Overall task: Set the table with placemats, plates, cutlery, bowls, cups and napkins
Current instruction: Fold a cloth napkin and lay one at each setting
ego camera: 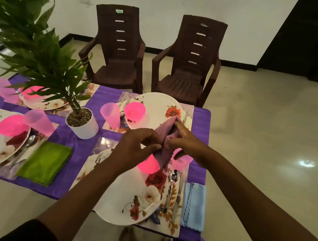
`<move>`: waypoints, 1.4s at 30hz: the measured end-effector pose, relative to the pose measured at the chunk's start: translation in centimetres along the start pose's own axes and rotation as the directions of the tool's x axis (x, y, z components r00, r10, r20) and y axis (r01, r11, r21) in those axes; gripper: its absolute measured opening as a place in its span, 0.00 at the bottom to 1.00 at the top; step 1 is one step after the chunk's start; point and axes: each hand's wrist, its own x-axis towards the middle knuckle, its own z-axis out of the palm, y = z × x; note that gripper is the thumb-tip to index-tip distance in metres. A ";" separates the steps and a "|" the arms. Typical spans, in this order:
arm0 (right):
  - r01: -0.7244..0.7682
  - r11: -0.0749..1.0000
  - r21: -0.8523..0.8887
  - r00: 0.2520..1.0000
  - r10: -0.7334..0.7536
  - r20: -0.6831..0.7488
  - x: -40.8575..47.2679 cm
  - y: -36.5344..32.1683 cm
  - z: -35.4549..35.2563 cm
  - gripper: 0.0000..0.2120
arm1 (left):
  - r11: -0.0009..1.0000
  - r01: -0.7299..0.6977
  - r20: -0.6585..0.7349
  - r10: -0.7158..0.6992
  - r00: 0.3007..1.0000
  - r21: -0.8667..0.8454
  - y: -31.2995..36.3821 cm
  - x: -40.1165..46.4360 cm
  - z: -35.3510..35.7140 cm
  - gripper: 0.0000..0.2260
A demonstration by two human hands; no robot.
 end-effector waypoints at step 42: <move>0.077 0.989 -0.126 0.993 -0.087 -0.080 -2.1 -4.6 0.7 0.27 | 0.909 0.280 0.242 -0.209 0.947 -0.308 -3.3 4.6 -2.8 0.27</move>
